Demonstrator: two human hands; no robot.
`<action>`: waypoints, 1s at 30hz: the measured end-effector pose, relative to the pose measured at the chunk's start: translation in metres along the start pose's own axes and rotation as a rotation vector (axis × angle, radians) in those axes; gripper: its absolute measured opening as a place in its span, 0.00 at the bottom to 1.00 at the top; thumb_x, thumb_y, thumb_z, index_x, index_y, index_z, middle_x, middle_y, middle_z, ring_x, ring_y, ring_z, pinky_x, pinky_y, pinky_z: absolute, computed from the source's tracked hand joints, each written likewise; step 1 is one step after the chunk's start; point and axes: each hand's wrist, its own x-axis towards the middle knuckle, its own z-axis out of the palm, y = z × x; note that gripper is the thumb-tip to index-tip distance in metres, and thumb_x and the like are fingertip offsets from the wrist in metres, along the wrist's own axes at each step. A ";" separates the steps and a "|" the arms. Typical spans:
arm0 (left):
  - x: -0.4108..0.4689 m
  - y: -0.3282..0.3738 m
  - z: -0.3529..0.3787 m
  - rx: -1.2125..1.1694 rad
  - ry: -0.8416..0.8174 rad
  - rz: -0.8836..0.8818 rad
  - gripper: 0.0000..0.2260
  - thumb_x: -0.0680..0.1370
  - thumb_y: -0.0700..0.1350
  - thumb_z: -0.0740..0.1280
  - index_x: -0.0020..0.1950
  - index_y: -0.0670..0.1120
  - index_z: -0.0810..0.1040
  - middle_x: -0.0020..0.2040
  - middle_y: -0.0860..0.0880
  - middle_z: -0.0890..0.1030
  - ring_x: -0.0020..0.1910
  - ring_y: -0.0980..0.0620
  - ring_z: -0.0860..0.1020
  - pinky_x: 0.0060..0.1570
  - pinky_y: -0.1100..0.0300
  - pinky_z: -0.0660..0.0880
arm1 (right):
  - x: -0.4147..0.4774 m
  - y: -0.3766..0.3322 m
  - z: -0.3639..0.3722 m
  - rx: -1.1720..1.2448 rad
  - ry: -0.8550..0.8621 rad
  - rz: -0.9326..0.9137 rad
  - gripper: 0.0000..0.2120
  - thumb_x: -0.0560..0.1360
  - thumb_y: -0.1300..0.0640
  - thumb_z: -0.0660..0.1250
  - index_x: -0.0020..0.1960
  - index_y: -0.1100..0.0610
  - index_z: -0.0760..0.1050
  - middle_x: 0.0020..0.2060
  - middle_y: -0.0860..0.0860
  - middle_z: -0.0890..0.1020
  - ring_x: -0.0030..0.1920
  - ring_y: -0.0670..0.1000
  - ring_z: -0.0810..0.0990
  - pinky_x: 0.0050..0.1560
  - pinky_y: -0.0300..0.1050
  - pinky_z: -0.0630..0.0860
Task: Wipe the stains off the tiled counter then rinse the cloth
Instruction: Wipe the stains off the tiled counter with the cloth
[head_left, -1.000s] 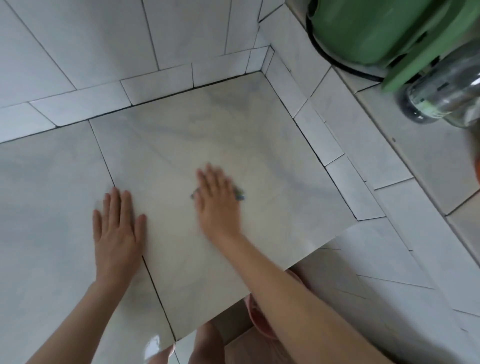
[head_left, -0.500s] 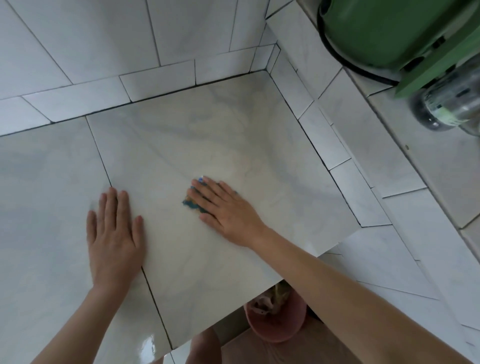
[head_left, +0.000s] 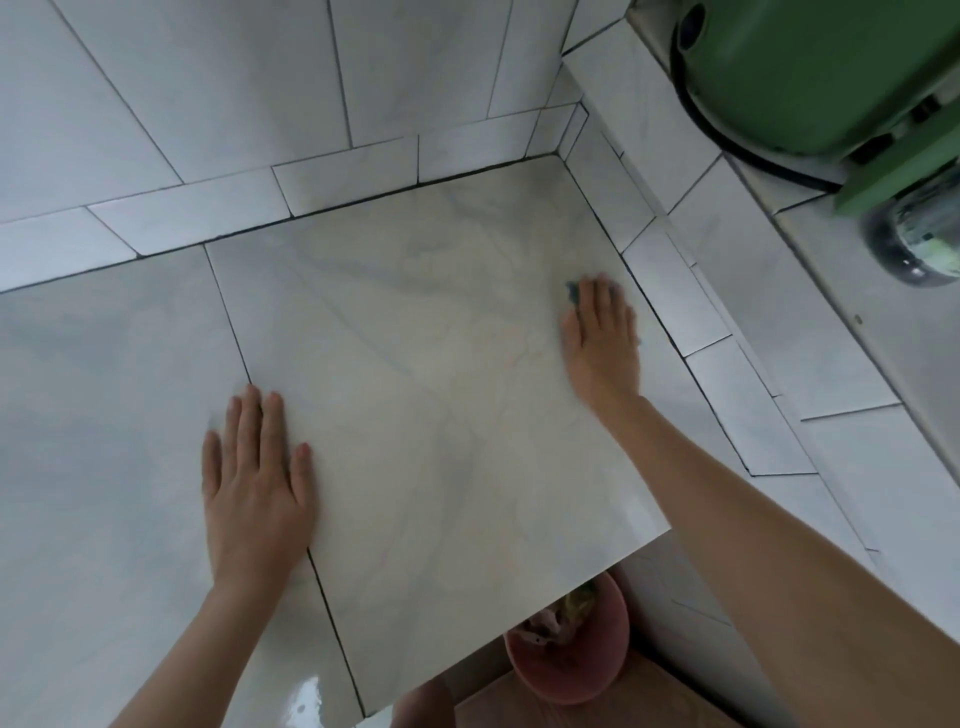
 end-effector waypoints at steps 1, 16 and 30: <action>0.000 0.000 0.000 0.000 0.000 0.000 0.26 0.79 0.52 0.46 0.76 0.43 0.55 0.77 0.45 0.54 0.76 0.51 0.50 0.75 0.53 0.44 | -0.002 -0.018 0.003 0.022 -0.006 -0.066 0.25 0.81 0.49 0.43 0.75 0.57 0.54 0.75 0.56 0.56 0.76 0.54 0.51 0.74 0.47 0.44; 0.000 -0.001 0.001 0.006 0.010 0.001 0.26 0.79 0.51 0.48 0.76 0.42 0.57 0.76 0.45 0.56 0.76 0.51 0.52 0.75 0.52 0.46 | 0.058 -0.029 -0.002 0.036 -0.052 -0.170 0.24 0.80 0.56 0.46 0.76 0.56 0.53 0.76 0.54 0.56 0.76 0.54 0.51 0.75 0.51 0.50; 0.001 -0.002 0.002 0.014 0.011 0.000 0.26 0.79 0.51 0.48 0.75 0.42 0.58 0.76 0.45 0.57 0.76 0.52 0.53 0.75 0.52 0.47 | -0.005 -0.175 0.031 0.110 -0.079 -0.633 0.26 0.76 0.52 0.47 0.71 0.57 0.66 0.70 0.55 0.69 0.71 0.57 0.65 0.71 0.51 0.57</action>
